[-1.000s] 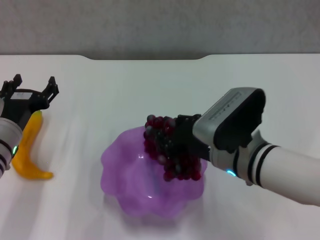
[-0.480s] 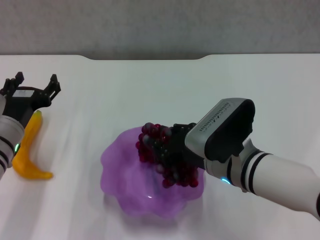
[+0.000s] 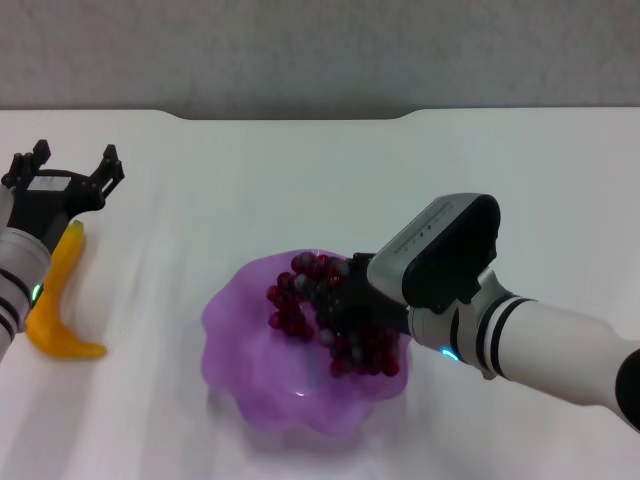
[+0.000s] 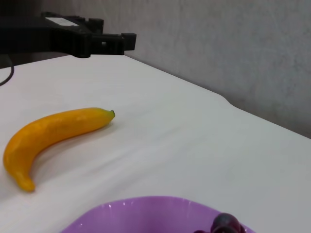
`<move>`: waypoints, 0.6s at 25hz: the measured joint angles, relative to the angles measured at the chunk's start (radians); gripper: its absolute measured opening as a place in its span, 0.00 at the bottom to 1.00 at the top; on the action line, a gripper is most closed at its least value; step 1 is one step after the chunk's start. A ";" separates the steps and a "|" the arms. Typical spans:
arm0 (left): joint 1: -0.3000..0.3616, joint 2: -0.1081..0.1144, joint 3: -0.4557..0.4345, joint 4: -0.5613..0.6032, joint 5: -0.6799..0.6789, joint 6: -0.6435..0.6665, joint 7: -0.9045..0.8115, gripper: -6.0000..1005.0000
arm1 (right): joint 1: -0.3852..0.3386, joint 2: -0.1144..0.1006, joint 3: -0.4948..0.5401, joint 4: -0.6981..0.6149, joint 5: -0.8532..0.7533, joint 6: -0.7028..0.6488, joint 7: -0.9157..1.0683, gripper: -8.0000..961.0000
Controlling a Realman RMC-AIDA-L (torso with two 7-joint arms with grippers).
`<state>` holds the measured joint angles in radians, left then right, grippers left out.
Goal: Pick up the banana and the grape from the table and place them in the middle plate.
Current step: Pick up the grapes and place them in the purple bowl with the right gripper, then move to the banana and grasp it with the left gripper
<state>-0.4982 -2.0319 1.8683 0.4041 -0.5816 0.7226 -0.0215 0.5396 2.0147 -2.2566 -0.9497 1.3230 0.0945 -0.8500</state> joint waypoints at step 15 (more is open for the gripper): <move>0.000 -0.001 0.000 0.002 -0.001 -0.001 0.000 0.88 | 0.001 0.001 -0.002 0.005 0.028 -0.053 -0.001 0.73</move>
<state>-0.4985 -2.0325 1.8683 0.4058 -0.5823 0.7221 -0.0216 0.5407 2.0154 -2.2582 -0.9443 1.3515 0.0411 -0.8513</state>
